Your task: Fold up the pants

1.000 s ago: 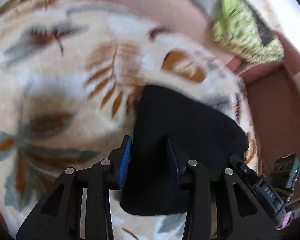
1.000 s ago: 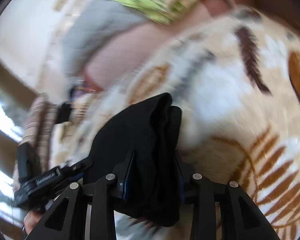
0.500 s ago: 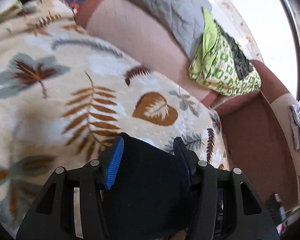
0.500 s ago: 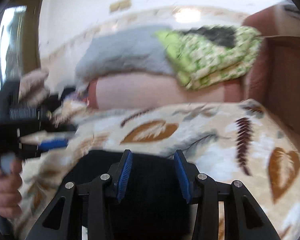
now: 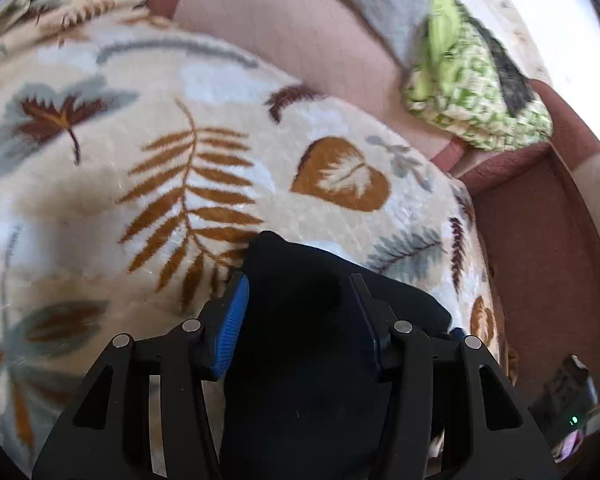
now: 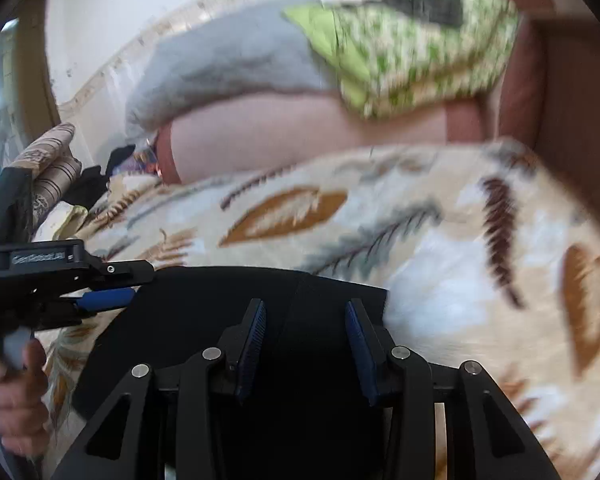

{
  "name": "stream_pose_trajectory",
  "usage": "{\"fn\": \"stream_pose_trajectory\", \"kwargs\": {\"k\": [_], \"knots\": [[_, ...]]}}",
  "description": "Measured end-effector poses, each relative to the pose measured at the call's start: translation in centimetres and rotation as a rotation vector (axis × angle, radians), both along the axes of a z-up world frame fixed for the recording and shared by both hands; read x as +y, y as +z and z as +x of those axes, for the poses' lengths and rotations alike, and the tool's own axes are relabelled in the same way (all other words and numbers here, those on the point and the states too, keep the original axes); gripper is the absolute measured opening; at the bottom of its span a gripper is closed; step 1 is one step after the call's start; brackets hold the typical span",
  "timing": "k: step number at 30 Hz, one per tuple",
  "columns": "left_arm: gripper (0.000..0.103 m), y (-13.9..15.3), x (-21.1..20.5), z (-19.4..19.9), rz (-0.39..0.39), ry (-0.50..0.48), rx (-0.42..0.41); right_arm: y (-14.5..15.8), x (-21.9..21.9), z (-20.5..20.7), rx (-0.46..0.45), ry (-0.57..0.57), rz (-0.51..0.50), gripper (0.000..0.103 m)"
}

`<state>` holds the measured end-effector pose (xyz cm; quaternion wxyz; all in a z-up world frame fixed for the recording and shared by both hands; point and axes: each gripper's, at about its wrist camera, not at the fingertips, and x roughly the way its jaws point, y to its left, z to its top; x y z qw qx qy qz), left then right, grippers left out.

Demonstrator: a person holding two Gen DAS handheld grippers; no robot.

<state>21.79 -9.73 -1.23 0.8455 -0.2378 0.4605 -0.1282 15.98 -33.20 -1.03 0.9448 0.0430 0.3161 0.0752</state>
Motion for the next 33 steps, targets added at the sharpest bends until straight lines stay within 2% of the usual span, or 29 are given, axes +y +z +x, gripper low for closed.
{"fn": "stream_pose_trajectory", "kwargs": {"k": [1, 3, 4, 6, 7, 8, 10, 13, 17, 19, 21, 23, 24, 26, 27, 28, 29, 31, 33], "knots": [[0.049, 0.6, -0.4, -0.8, 0.004, -0.027, -0.022, 0.6, 0.2, -1.1, -0.02, 0.007, -0.01, 0.039], [0.049, 1.5, -2.0, -2.9, 0.082, -0.099, -0.069, 1.1, 0.6, -3.1, -0.016, 0.026, -0.013, 0.039], [0.05, 1.4, -3.3, -4.1, 0.148, -0.143, -0.077, 0.7, 0.9, -3.6, 0.027, 0.029, -0.019, 0.04], [0.051, 0.0, -4.8, -5.1, 0.229, -0.195, -0.042, -1.2, 1.1, -3.2, 0.16, 0.016, -0.048, 0.041], [0.051, -1.0, -5.6, -5.6, 0.298, -0.204, -0.047, -1.5, 0.9, -2.9, 0.17, 0.012, -0.044, 0.042], [0.051, -1.0, -5.8, -5.9, 0.324, -0.208, -0.07, -1.4, 0.7, -2.9, 0.163, 0.013, -0.021, 0.042], [0.051, -0.3, -5.7, -5.9, 0.329, -0.208, -0.046, -0.9, 0.3, -3.3, 0.149, 0.004, 0.003, 0.042], [0.051, 2.1, -4.4, -5.9, 0.23, -0.144, 0.029, 1.0, 0.0, -5.1, 0.043, -0.037, -0.017, 0.042], [0.051, 8.8, -4.9, -6.9, 0.175, -0.082, -0.033, 3.8, -1.3, -8.5, -0.118, -0.135, 0.047, 0.044], [0.051, 13.2, -5.8, -7.5, 0.096, -0.077, -0.063, 4.2, -2.2, -9.7, -0.125, -0.189, 0.124, 0.047], [0.052, 16.5, -6.4, -8.1, -0.009, -0.09, -0.073, 3.8, -3.0, -10.2, -0.085, -0.22, 0.191, 0.047], [0.066, 19.2, -7.0, -8.7, -0.235, -0.135, -0.031, 3.2, -4.0, -10.4, -0.019, -0.248, 0.254, 0.047], [0.068, 19.7, -7.4, -8.9, -0.383, -0.178, 0.008, 2.8, -4.7, -10.5, 0.009, -0.261, 0.296, 0.047], [0.069, 19.3, -8.5, -9.1, -0.706, -0.321, 0.142, 2.4, -5.8, -11.0, 0.021, -0.288, 0.355, 0.047], [0.069, 19.0, -9.3, -9.4, -0.793, -0.398, 0.195, 2.3, -6.5, -11.2, 0.021, -0.307, 0.381, 0.047], [0.07, 18.8, -9.6, -10.0, -0.8, -0.441, 0.197, 2.3, -7.1, -11.5, 0.022, -0.317, 0.408, 0.047], [0.071, 18.6, -9.5, -10.4, -0.759, -0.451, 0.178, 2.3, -7.4, -11.7, 0.022, -0.32, 0.429, 0.047], [0.071, 17.1, -8.6, -11.6, -0.612, -0.436, 0.135, 2.3, -7.7, -12.1, 0.016, -0.318, 0.449, 0.047], [0.071, 14.7, -7.6, -12.5, -0.505, -0.4, 0.139, 2.4, -7.6, -12.4, 0.006, -0.304, 0.457, 0.047]]}}
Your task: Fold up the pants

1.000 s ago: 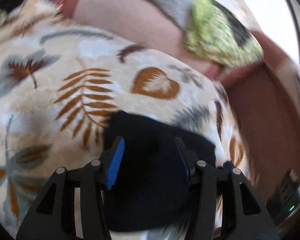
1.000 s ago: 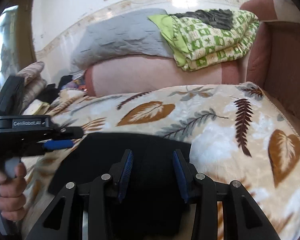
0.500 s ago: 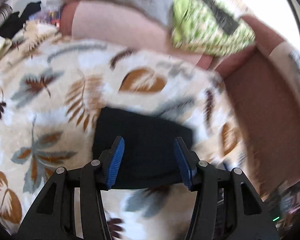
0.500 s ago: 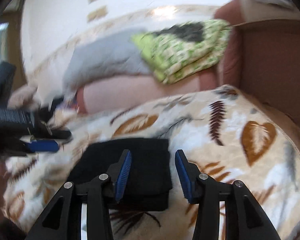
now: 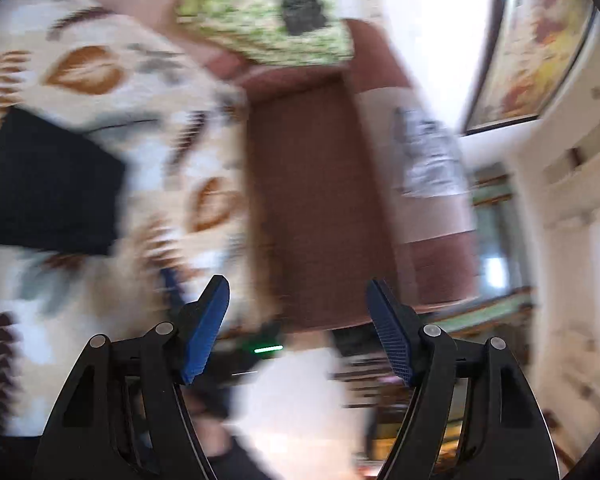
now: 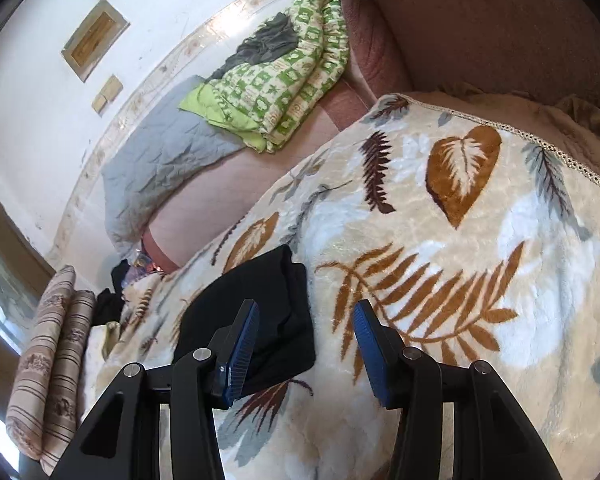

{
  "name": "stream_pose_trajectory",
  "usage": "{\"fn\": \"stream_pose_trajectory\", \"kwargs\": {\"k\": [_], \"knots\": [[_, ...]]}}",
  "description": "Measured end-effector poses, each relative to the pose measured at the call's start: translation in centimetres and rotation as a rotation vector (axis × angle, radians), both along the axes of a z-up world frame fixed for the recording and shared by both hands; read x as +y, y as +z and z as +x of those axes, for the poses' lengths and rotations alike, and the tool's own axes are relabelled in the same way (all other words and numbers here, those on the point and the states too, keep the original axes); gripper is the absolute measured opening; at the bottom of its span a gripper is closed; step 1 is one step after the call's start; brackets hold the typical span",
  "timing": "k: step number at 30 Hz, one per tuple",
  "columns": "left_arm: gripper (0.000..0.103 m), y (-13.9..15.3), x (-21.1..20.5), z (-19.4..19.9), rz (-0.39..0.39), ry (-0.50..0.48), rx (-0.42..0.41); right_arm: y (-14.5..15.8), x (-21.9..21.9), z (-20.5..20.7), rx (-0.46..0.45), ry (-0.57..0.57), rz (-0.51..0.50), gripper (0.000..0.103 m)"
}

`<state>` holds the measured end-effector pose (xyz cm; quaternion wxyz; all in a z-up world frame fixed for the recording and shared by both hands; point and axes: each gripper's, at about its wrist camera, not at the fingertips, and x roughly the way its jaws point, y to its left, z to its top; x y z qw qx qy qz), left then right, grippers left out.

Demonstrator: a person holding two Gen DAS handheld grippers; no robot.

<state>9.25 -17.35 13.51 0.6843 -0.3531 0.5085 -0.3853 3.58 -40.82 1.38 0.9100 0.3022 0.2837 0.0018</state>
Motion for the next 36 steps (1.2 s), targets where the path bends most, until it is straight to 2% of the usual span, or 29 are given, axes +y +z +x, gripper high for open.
{"fn": "stream_pose_trajectory", "kwargs": {"k": [1, 2, 3, 5, 6, 8, 10, 11, 14, 16, 17, 19, 20, 21, 22, 26, 28, 29, 32, 33, 34, 36], "knots": [[0.071, -1.5, 0.6, -0.6, 0.045, 0.015, -0.014, 0.0, 0.2, 0.0, 0.0, 0.008, -0.002, 0.047], [0.071, -2.9, 1.1, -1.2, 0.057, 0.022, -0.015, 0.0, 0.2, 0.0, 0.001, 0.013, -0.005, 0.047], [0.071, -4.8, 1.3, -1.6, 0.048, 0.014, 0.006, 0.0, 0.4, 0.1, 0.002, 0.018, -0.008, 0.047], [0.071, -9.8, 1.7, -1.6, -0.055, -0.06, 0.106, -0.1, 0.6, 0.3, 0.008, 0.032, -0.008, 0.047], [0.071, -11.8, 1.9, -1.4, -0.082, -0.073, 0.154, -0.2, 0.7, 0.5, 0.014, 0.041, -0.009, 0.047], [0.071, -13.6, 2.8, -0.6, -0.043, -0.02, 0.174, -0.4, 1.0, 0.8, 0.025, 0.06, -0.013, 0.047], [0.071, -13.3, 3.7, 0.4, 0.061, 0.055, 0.13, -0.5, 1.2, 1.2, 0.032, 0.081, -0.017, 0.047], [0.071, -12.5, 4.1, 1.0, 0.15, 0.093, 0.065, -0.6, 1.3, 1.3, 0.036, 0.088, -0.023, 0.047], [0.071, -10.1, 4.2, 2.2, 0.474, 0.211, -0.14, -0.8, 2.0, 2.0, 0.052, 0.116, -0.039, 0.047], [0.072, -9.2, 3.4, 2.0, 0.757, 0.293, -0.348, -0.9, 2.7, 2.3, 0.069, 0.133, -0.074, 0.047], [0.072, -9.5, 3.5, 1.2, 0.845, 0.324, -0.426, -0.8, 3.4, 2.4, 0.073, 0.148, -0.1, 0.047], [0.072, -11.4, 3.5, 0.2, 0.932, 0.347, -0.52, -0.4, 4.4, 2.3, 0.081, 0.173, -0.155, 0.047], [0.072, -12.2, 3.7, 0.2, 0.949, 0.32, -0.492, 0.0, 5.0, 2.1, 0.095, 0.183, -0.197, 0.047], [0.072, -12.8, 3.9, 0.3, 0.926, 0.278, -0.464, 0.2, 5.5, 1.9, 0.109, 0.194, -0.236, 0.047], [0.072, -12.9, 4.1, 0.3, 0.89, 0.249, -0.468, 0.5, 6.1, 1.7, 0.122, 0.216, -0.28, 0.047], [0.072, -11.7, 3.6, 0.0, 0.87, 0.249, -0.544, 1.2, 7.8, 1.3, 0.148, 0.299, -0.437, 0.047], [0.073, -11.7, 3.5, 0.2, 0.845, 0.236, -0.535, 1.4, 8.6, 1.0, 0.15, 0.306, -0.579, 0.047], [0.073, -11.7, 3.3, 0.4, 0.846, 0.232, -0.523, 1.4, 8.7, 0.9, 0.145, 0.297, -0.615, 0.047], [0.073, -11.5, 3.3, 0.7, 0.825, 0.227, -0.492, 0.9, 7.7, 1.1, 0.152, 0.283, -0.567, 0.047], [0.075, -11.1, 3.2, 0.5, 0.828, 0.231, -0.502, 0.8, 7.2, 1.2, 0.161, 0.269, -0.55, 0.047], [0.081, -10.9, 3.2, 0.3, 0.835, 0.236, -0.517, 0.8, 6.7, 1.2, 0.166, 0.245, -0.536, 0.047], [0.084, -10.8, 3.0, 0.1, 0.836, 0.232, -0.533, 1.1, 6.3, 1.1, 0.168, 0.196, -0.545, 0.047]]}}
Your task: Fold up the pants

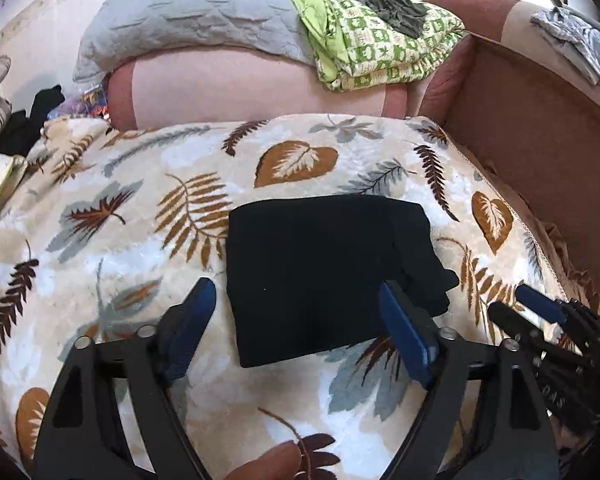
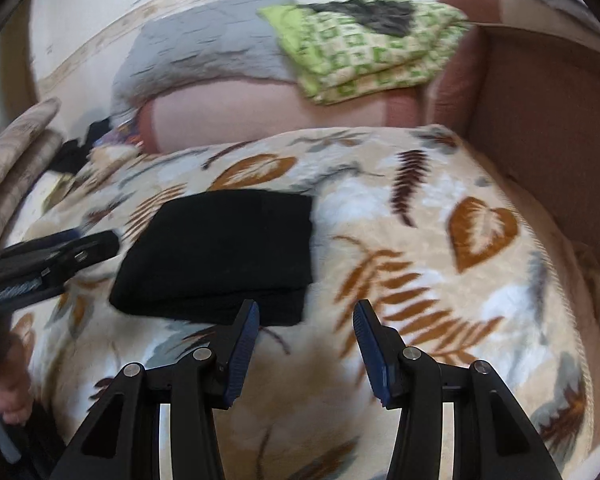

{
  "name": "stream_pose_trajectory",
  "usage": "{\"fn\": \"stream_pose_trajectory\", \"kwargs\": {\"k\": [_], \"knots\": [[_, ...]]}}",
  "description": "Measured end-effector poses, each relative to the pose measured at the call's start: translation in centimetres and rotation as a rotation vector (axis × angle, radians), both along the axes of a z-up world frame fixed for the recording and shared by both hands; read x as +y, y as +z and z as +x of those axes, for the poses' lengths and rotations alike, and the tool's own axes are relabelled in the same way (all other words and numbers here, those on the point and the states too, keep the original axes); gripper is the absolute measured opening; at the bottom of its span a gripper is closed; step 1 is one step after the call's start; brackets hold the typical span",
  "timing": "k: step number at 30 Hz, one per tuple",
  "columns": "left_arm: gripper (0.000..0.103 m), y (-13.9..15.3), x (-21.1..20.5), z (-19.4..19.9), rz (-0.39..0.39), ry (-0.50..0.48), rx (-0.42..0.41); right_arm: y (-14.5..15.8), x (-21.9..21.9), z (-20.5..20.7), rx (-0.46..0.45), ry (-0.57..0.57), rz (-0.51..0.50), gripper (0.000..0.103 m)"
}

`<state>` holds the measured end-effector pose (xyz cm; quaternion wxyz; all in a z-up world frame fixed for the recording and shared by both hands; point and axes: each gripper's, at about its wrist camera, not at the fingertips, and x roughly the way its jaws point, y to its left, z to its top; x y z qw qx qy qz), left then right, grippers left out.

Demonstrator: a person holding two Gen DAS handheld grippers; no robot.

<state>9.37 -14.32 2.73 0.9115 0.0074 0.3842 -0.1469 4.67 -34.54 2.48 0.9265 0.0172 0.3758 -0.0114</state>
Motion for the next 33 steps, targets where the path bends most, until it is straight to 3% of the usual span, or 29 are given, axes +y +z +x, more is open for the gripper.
{"fn": "stream_pose_trajectory", "kwargs": {"k": [7, 13, 18, 21, 33], "knots": [[0.084, -0.1, 0.2, 0.2, 0.021, 0.026, 0.013, 0.6, 3.6, -0.8, -0.052, 0.066, -0.182, 0.047], [0.084, -0.2, 0.0, -0.3, 0.047, 0.033, -0.01, 0.7, 5.8, -1.8, -0.093, 0.137, -0.276, 0.047], [0.085, -0.4, 0.0, -0.2, 0.043, 0.048, 0.001, 0.7, 5.6, -1.9, -0.104, 0.13, -0.264, 0.047], [0.096, -0.6, 0.0, -0.1, 0.04, 0.061, 0.014, 0.8, 5.2, -1.9, -0.102, 0.122, -0.244, 0.047], [0.096, -0.8, 0.0, 0.0, 0.053, 0.057, 0.033, 0.8, 5.3, -2.0, -0.106, 0.123, -0.247, 0.047]]}}
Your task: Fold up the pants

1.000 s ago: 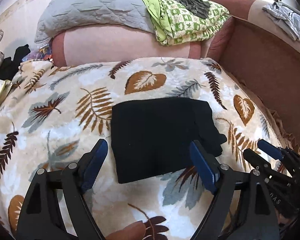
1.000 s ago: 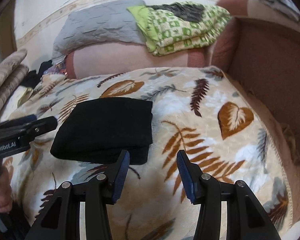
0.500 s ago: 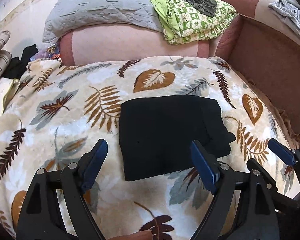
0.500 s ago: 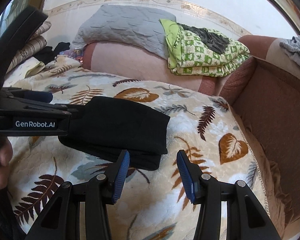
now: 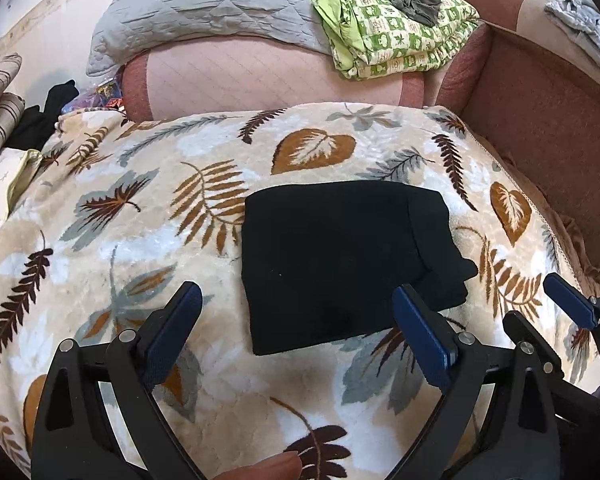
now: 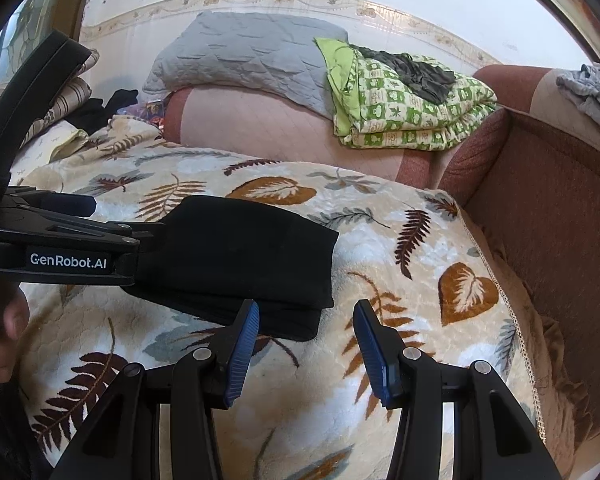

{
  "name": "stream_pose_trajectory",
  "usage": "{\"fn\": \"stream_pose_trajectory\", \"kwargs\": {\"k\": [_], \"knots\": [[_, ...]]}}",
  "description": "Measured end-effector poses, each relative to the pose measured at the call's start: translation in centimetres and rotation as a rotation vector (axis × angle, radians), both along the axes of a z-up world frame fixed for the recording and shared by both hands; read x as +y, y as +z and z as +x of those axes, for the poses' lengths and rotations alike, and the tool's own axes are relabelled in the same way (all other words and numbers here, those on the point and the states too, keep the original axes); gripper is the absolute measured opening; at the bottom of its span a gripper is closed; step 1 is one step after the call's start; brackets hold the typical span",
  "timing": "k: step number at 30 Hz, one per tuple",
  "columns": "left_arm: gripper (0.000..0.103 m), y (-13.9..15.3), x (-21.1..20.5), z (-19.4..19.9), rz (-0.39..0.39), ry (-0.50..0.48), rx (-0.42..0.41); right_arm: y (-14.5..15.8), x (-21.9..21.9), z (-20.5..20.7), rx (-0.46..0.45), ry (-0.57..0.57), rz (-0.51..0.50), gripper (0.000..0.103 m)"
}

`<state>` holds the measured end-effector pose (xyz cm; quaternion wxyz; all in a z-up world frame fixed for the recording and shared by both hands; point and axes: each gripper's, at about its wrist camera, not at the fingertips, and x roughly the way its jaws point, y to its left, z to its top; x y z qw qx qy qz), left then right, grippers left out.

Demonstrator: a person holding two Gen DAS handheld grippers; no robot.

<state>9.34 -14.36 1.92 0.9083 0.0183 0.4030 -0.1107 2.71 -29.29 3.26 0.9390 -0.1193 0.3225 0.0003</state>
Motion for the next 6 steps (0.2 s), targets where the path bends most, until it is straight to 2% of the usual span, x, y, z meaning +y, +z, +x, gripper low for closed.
{"fn": "stream_pose_trajectory", "kwargs": {"k": [6], "knots": [[0.096, 0.27, 0.01, -0.49, 0.013, -0.001, -0.035, 0.06, 0.0, -0.05, -0.001, -0.002, 0.006, 0.047]]}}
